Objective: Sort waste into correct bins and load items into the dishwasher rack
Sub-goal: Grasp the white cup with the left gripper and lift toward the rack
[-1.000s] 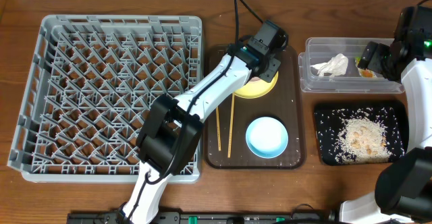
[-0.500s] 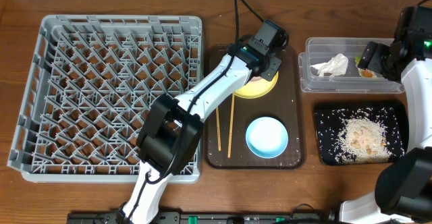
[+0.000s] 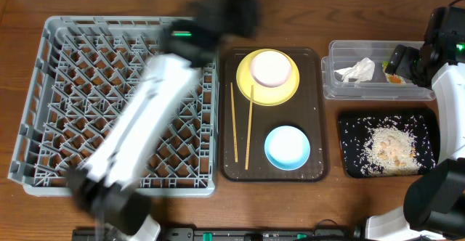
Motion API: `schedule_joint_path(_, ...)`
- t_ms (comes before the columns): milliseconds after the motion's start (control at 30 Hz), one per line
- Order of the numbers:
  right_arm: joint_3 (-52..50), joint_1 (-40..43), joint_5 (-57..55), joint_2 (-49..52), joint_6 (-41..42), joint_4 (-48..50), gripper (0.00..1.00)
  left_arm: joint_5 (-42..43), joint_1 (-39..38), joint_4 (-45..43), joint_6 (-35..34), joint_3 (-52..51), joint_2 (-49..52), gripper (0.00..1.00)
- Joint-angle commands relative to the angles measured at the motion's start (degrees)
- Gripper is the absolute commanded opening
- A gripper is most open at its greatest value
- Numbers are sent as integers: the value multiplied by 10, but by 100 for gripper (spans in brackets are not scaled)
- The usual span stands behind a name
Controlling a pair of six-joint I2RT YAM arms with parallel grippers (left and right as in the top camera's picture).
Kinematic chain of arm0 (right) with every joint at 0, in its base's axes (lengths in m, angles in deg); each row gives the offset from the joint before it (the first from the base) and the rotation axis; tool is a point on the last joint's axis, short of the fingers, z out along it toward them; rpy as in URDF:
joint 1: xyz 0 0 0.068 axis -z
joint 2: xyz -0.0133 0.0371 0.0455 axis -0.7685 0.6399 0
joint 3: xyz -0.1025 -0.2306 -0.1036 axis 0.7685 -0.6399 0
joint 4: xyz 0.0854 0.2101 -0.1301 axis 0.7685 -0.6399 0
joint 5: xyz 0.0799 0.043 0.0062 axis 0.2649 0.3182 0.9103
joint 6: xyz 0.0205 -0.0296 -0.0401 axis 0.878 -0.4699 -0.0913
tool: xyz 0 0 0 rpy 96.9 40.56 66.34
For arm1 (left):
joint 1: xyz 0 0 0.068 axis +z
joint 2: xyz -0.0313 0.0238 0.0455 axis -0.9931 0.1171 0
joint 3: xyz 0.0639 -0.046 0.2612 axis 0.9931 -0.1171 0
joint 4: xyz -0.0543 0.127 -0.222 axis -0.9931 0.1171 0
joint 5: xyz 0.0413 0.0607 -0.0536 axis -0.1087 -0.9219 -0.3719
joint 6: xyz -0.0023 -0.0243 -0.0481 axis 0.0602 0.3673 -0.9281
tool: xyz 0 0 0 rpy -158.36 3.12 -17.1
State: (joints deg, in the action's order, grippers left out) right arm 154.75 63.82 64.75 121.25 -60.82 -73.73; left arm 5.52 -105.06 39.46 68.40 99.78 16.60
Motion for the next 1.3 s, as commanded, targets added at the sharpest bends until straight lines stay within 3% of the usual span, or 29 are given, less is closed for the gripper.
schedule_joint_path(0,11,3,-10,-11,-6,-2,99,153,101,28,-110,1,-19,6)
schedule_joint_path(100,11,3,-10,-11,-7,-2,99,347,189,50,-155,0,-2,6)
schedule_joint_path(233,11,3,-10,-11,-7,-2,99,560,274,79,-161,0,49,6)
schedule_joint_path(433,11,3,-10,-11,-7,-2,99,738,314,85,-161,0,138,6)
schedule_joint_path(667,11,3,-10,-11,-6,-2,99,737,312,140,-158,-2,208,6)
schedule_joint_path(1100,11,3,-10,-11,-7,-2,99,601,314,138,-159,-52,223,6)
schedule_joint_path(1267,11,3,-10,-11,-7,-2,99,592,315,122,-163,-78,223,6)
